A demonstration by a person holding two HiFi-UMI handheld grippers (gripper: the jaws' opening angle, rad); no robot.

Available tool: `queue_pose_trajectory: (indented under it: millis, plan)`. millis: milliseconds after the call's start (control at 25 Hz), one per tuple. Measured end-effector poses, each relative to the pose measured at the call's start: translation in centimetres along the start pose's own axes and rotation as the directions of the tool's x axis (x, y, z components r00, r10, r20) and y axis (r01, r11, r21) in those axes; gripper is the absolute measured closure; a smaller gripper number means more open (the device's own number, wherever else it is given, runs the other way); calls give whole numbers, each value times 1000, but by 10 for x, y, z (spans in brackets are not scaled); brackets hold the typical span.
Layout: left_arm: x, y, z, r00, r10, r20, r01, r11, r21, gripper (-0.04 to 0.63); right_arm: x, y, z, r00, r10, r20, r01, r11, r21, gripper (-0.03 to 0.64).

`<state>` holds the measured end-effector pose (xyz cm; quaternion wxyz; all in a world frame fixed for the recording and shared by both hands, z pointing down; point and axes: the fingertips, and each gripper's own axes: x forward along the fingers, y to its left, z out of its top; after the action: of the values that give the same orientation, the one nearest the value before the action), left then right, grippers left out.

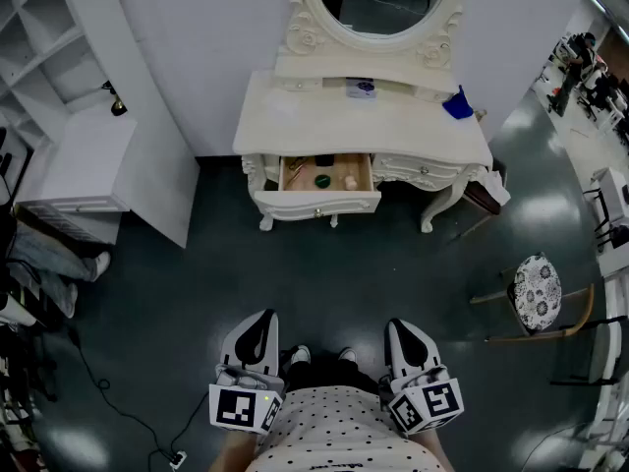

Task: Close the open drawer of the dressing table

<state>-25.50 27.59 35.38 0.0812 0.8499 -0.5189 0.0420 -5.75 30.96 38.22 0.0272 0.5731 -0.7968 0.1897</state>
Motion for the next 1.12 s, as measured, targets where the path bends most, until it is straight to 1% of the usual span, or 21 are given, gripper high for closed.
queue_pose_trajectory:
  millis: [480, 880, 1120]
  plan:
    - [-2, -33, 0, 1000, 13, 12, -13, 1000, 14, 584, -27, -25, 0, 1000, 4, 13, -4, 1000, 5, 609]
    - [0, -70, -1, 998, 43, 41, -44, 999, 21, 586, -58, -59, 1, 999, 18, 39, -18, 1000, 4, 609]
    - [1, -76, -5, 997, 71, 39, -72, 997, 21, 584, -74, -80, -5, 999, -13, 41, 12, 1000, 19, 609]
